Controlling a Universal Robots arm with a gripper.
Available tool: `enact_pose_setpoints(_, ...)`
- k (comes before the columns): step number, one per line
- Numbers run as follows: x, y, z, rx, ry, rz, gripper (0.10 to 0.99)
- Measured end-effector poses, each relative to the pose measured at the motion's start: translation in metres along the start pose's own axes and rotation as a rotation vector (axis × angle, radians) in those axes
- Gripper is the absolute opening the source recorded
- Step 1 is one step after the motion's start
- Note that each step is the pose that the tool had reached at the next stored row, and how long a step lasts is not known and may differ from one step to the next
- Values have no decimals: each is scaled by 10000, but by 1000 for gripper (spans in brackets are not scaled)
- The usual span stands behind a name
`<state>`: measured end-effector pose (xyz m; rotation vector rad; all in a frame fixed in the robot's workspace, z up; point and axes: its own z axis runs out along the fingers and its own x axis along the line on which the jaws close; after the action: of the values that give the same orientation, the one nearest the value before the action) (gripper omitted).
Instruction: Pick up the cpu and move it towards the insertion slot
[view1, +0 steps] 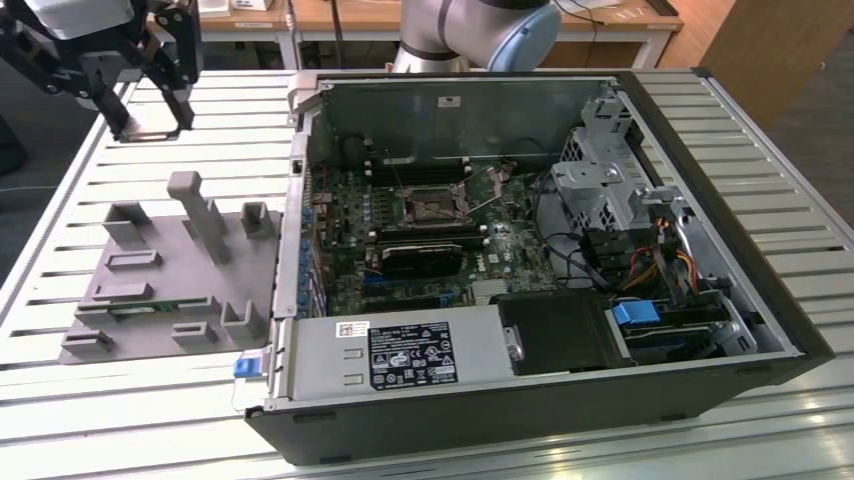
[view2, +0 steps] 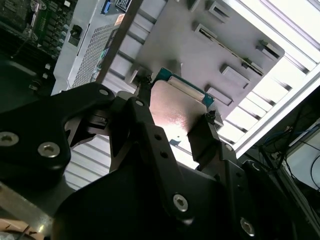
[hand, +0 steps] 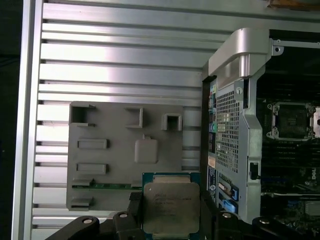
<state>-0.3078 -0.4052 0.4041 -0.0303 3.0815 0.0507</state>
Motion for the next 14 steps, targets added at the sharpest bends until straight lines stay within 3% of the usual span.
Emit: enact_pose_setpoints(14,-287,-6,17,-1,-1,-1,541)
